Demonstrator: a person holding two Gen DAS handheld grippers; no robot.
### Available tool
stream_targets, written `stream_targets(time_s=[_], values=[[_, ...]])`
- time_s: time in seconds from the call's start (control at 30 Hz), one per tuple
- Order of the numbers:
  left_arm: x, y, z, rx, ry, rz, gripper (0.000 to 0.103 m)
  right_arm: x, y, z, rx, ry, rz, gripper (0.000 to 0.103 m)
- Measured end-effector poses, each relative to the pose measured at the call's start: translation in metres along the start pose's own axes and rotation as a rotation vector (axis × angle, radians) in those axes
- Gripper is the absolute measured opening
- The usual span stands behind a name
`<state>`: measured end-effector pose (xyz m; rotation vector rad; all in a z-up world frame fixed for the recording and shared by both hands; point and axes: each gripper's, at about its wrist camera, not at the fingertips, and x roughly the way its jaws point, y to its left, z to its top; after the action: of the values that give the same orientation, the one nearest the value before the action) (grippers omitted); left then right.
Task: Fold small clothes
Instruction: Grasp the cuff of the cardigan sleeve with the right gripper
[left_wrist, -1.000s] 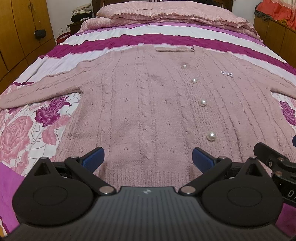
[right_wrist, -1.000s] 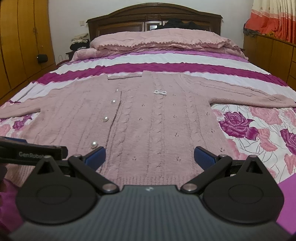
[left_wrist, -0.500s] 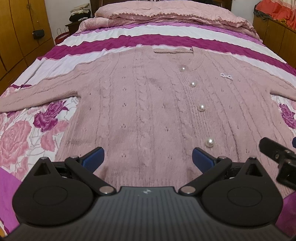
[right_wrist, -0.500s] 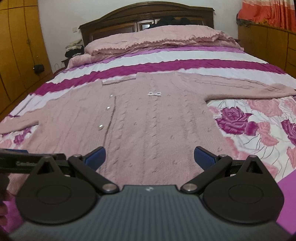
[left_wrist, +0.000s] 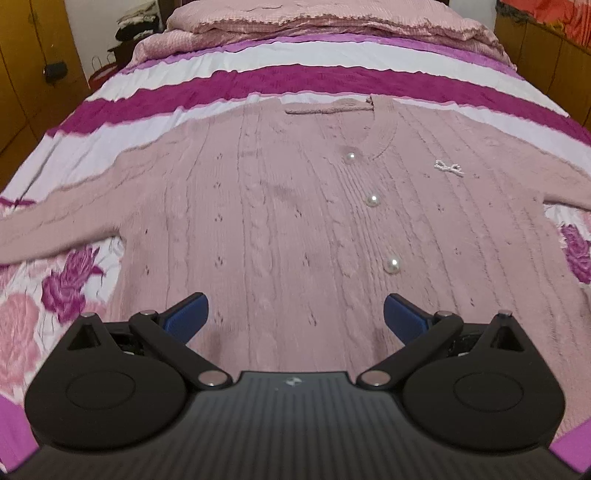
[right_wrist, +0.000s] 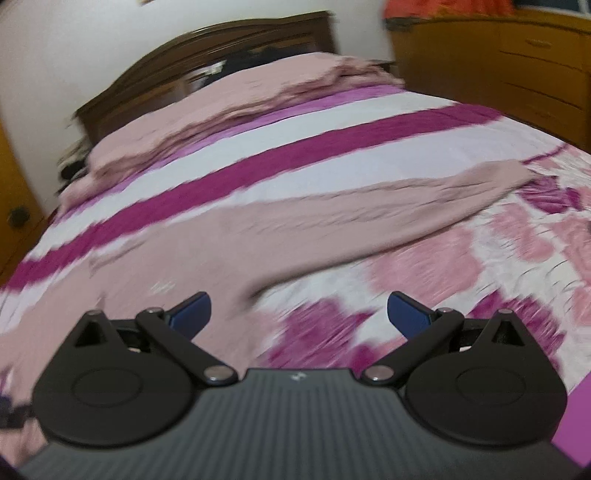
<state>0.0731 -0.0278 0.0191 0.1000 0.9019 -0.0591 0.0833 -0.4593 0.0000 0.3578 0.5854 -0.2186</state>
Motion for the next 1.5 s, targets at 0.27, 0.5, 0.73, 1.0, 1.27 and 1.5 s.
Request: stream_targets(time_s=[0.27, 0.5, 0.73, 1.0, 1.27, 1.5], values=[[0.037, -0.009, -0.005, 0.009, 0.043, 0.005, 0.103, 0.053, -0.093, 0.047, 0.139, -0.038, -0.125, 0.103], [0.05, -0.011, -0.012, 0.013, 0.032, 0.024, 0.103, 0.108, -0.17, 0.057, 0.424, -0.013, -0.131, 0.103], [0.057, -0.008, -0.018, -0.041, 0.049, 0.021, 0.103, 0.139, -0.189, 0.059, 0.485, -0.1, -0.083, 0.103], [0.056, -0.007, -0.022, -0.023, 0.034, 0.01, 0.103, 0.144, -0.211, 0.065, 0.663, -0.155, -0.091, 0.017], [0.05, -0.015, -0.025, 0.036, -0.011, 0.035, 0.103, 0.099, -0.202, 0.081, 0.588, -0.283, -0.027, 0.01], [0.035, -0.01, -0.022, 0.056, -0.015, 0.033, 0.103, 0.076, -0.162, 0.109, 0.523, -0.275, 0.095, 0.01]])
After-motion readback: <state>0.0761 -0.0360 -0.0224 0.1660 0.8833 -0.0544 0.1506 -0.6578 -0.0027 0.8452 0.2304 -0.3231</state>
